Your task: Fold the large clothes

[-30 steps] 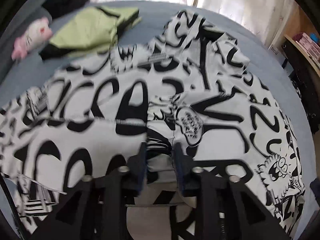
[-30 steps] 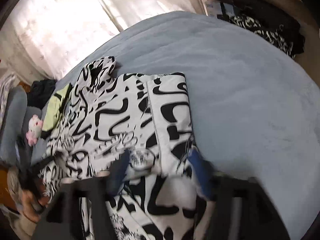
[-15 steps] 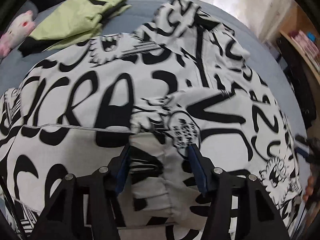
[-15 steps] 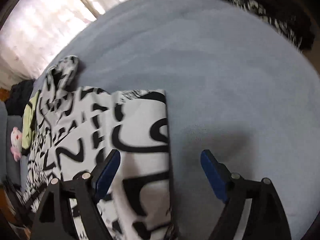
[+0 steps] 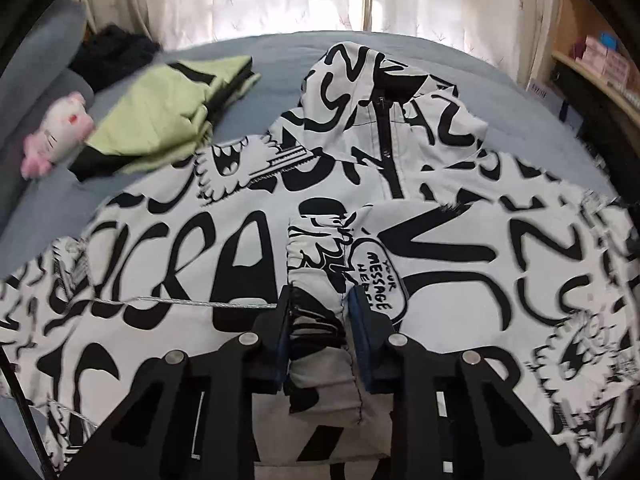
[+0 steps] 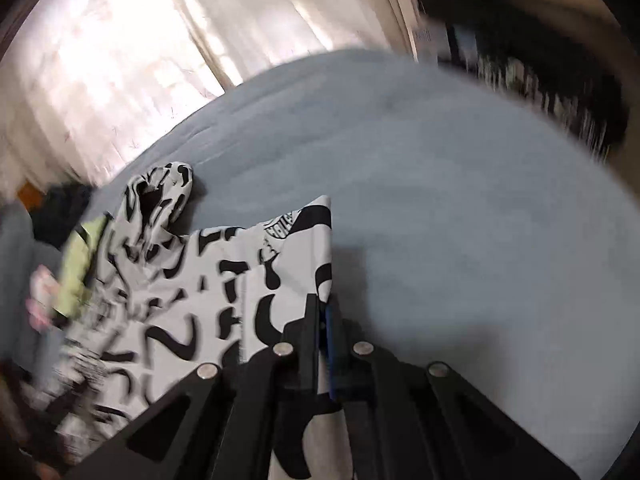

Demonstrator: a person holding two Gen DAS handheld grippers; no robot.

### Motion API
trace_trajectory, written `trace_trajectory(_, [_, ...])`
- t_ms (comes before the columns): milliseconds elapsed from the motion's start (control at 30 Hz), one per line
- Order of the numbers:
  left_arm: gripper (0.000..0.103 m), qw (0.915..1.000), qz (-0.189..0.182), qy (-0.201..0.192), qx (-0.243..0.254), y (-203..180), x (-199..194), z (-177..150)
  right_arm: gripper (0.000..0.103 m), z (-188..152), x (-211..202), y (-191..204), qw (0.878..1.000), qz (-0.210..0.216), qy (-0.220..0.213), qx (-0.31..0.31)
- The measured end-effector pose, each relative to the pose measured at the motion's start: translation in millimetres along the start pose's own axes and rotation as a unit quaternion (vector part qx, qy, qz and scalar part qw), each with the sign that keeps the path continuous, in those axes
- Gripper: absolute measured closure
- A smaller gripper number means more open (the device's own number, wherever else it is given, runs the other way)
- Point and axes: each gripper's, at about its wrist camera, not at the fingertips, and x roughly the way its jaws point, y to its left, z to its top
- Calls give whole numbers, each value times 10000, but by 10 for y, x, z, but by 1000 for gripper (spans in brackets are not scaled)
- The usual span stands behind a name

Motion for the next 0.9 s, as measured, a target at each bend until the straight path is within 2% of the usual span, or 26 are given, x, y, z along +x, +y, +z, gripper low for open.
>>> trace_trajectory(67, [78,9994,277,150,156,-69,109,-36,101,-73,140,83,9979,-498,37,-407])
trace_trajectory(133, [78,9988,305,333,206,-108,242,-80,101,-127,339,-4,9958,-732,307,-449])
trace_trajectory(200, [77,9983,353,330,312,-136,302,-117,101,-205,537,-133,9953,-725,577,-264])
trace_trajectory(300, [76,9984,377,267,338,-149,281,-109,100,-200,563,-115,9950,-722,643,-254])
trace_trajectory(433, [74,9997,-68,246,59,-13,126,-95,98,-65,372,-55,9934,-824,744,-296])
trace_trajectory(533, [74,9988,-382,-53,-285,124,-83,-74,98,-16,31,-31,9954,-871,396,-28])
trace_trajectory(633, [74,9939,-648,-483,-748,252,-385,-52,98,-80,-334,92,9985,-532,-36,117])
trace_trajectory(700, [74,9905,-971,-510,-834,230,-532,-38,98,-205,-509,357,9986,-457,-134,-224])
trace_trajectory(767, [74,9920,-1037,-330,-642,61,-622,-28,98,-415,-587,665,9985,-174,76,-519])
trace_trajectory(900, [74,9967,-796,-29,-181,-296,-620,-168,98,-865,-517,1149,9927,708,755,-616])
